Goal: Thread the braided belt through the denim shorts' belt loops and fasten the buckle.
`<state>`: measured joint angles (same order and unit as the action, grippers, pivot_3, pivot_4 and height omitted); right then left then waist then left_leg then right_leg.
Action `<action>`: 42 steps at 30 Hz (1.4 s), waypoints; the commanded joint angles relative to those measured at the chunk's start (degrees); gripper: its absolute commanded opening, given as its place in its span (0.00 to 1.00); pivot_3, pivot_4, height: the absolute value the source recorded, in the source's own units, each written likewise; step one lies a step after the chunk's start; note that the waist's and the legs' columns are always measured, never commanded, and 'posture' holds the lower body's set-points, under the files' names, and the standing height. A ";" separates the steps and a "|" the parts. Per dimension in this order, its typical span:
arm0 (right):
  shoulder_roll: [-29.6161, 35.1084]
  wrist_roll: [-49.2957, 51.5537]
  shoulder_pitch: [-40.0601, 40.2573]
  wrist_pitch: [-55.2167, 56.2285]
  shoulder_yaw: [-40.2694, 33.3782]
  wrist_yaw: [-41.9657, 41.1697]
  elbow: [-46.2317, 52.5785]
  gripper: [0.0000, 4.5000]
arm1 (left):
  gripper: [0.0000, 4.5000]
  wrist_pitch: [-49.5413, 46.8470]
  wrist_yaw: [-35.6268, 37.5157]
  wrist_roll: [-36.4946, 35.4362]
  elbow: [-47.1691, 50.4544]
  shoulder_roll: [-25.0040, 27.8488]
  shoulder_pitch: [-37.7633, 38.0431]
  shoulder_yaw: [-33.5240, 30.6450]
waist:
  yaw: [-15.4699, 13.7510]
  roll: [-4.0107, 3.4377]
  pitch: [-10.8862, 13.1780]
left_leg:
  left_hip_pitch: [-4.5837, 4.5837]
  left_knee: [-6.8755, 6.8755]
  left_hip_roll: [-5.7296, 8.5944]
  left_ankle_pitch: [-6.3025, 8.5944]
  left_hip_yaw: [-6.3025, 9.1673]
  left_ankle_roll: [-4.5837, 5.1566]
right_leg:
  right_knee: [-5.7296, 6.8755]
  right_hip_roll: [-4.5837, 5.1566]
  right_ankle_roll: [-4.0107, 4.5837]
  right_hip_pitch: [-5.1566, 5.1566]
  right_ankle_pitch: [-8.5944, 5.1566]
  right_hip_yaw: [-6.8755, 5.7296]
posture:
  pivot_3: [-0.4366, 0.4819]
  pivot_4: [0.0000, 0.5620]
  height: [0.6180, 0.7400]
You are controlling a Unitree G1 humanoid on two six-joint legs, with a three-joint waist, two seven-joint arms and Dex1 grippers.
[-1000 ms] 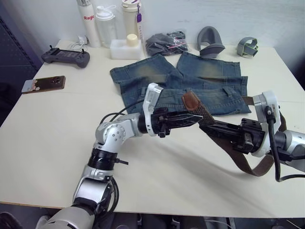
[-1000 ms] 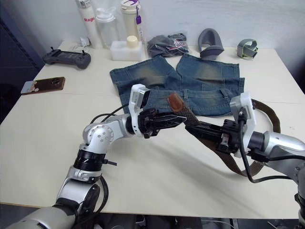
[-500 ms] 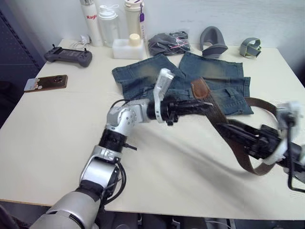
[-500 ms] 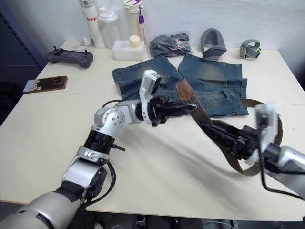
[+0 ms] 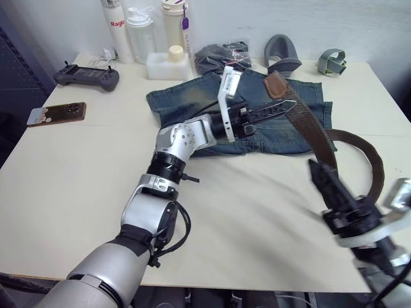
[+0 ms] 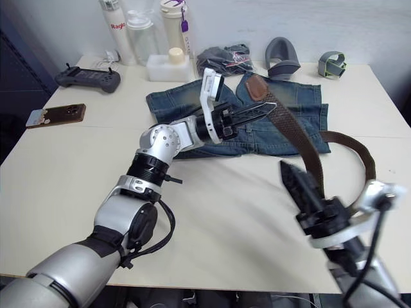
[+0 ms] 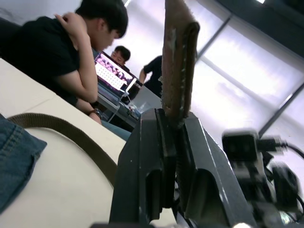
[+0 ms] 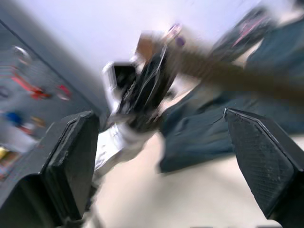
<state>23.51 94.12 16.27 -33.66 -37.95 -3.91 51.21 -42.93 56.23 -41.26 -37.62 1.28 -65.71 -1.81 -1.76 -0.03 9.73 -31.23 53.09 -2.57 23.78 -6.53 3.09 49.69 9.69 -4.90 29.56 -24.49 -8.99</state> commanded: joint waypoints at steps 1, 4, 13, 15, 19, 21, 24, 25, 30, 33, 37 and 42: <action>-8.66 -9.75 1.10 -0.42 21.85 -2.55 4.23 0.99 | 0.00 -3.68 -3.93 -2.90 -0.91 -3.65 -4.79 -4.10 | 0.15 0.00 0.00 | 0.00 0.00 -0.02 0.00 0.00 0.00 | 0.00 -0.01 0.01 0.00 -0.01 0.00 | 0.48 0.27 0.25; -10.92 -13.83 -1.11 1.91 25.74 -3.89 0.43 0.99 | 0.00 -8.22 -3.67 -4.45 1.30 -2.95 -4.80 -4.83 | 0.56 -0.01 0.00 | 0.00 -0.02 -0.02 0.00 -0.05 -0.01 | 0.06 -0.06 0.04 0.07 -0.02 0.04 | 0.48 0.27 0.25; -20.21 -19.95 -6.68 13.67 28.83 -11.35 -8.59 0.99 | 0.00 -19.76 -7.33 -9.09 13.93 -2.55 0.67 -6.50 | 0.45 -0.03 0.00 | 0.00 0.00 0.03 -0.02 -0.04 -0.05 | 0.13 -0.13 0.07 0.06 -0.04 0.03 | 0.48 0.27 0.25; -22.15 -19.73 -7.78 16.53 28.17 -13.30 -10.05 0.99 | 0.00 -20.86 -9.75 -8.93 15.51 -3.13 2.08 -6.56 | 0.44 -0.02 0.01 | 0.01 0.00 0.06 -0.02 -0.04 -0.05 | 0.15 -0.14 0.07 0.07 -0.04 0.04 | 0.48 0.27 0.25; -24.14 -18.54 -9.47 19.30 28.37 -15.18 -10.50 0.99 | 0.00 -20.96 -13.84 -8.50 16.52 -4.26 3.58 -7.41 | 0.51 -0.03 0.01 | 0.01 0.00 0.05 -0.03 -0.03 -0.06 | 0.18 -0.13 0.06 0.09 -0.04 0.04 | 0.48 0.27 0.25; -23.76 -18.65 -9.58 19.43 28.85 -15.57 -10.49 0.99 | 0.00 -20.83 -15.12 -8.58 16.68 -4.61 3.85 -7.75 | 0.48 -0.03 0.01 | 0.00 -0.01 0.04 -0.04 -0.03 -0.07 | 0.18 -0.13 0.07 0.09 -0.04 0.04 | 0.48 0.27 0.25; -23.03 -19.08 -9.81 19.37 29.01 -15.19 -11.20 0.99 | 0.00 -20.53 -15.78 -8.53 17.01 -5.34 4.29 -7.36 | 0.53 -0.03 0.01 | 0.00 -0.01 0.04 -0.04 -0.03 -0.07 | 0.18 -0.12 0.07 0.09 -0.04 0.04 | 0.48 0.27 0.25; -22.83 -19.51 -10.22 19.35 28.99 -15.05 -11.70 0.94 | 0.00 -20.03 -15.73 -8.02 16.96 -5.73 4.56 -6.75 | 0.54 -0.03 0.01 | 0.01 0.00 0.04 -0.04 -0.03 -0.07 | 0.18 -0.12 0.07 0.09 -0.04 0.04 | 0.48 0.27 0.25; -22.51 -20.78 -12.63 20.10 28.02 -13.34 -14.19 0.51 | 0.00 -19.04 -16.25 -7.07 17.22 -7.49 6.02 -4.90 | 0.48 -0.03 0.01 | 0.00 0.00 0.03 -0.04 -0.03 -0.09 | 0.18 -0.11 0.08 0.10 -0.05 0.04 | 0.48 0.27 0.25; -22.98 -20.85 -14.84 21.24 27.02 -11.68 -15.03 0.20 | 0.00 -19.48 -16.63 -6.91 18.03 -7.97 7.37 -4.06 | 0.57 -0.04 0.00 | 0.00 0.00 0.05 -0.04 -0.04 -0.08 | 0.19 -0.08 0.08 0.10 -0.05 0.04 | 0.48 0.27 0.25; -23.37 -20.51 -16.05 22.14 26.63 -10.32 -15.02 0.01 | 0.00 -18.92 -17.37 -6.61 18.11 -7.91 8.36 -4.00 | 0.56 -0.04 0.01 | 0.00 0.00 -0.01 -0.07 -0.04 -0.13 | 0.21 -0.06 0.11 0.13 -0.06 0.05 | 0.48 0.27 0.25; -24.64 -19.74 -16.97 23.44 25.65 -8.48 -14.85 0.01 | 0.00 -17.11 -19.77 -7.08 17.81 -9.25 9.17 -5.43 | 0.49 -0.04 0.01 | -0.01 0.00 0.03 -0.07 -0.04 -0.14 | 0.21 -0.06 0.12 0.12 -0.07 0.04 | 0.48 0.27 0.25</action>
<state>-0.55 73.33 0.66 -13.29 -10.01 -12.99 34.50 -60.10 37.03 -47.95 -21.16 -7.27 -57.26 -7.08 -1.26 -0.07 9.74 -31.24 53.08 -2.54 23.71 -6.56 2.96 49.90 9.63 -4.78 29.68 -24.56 -8.95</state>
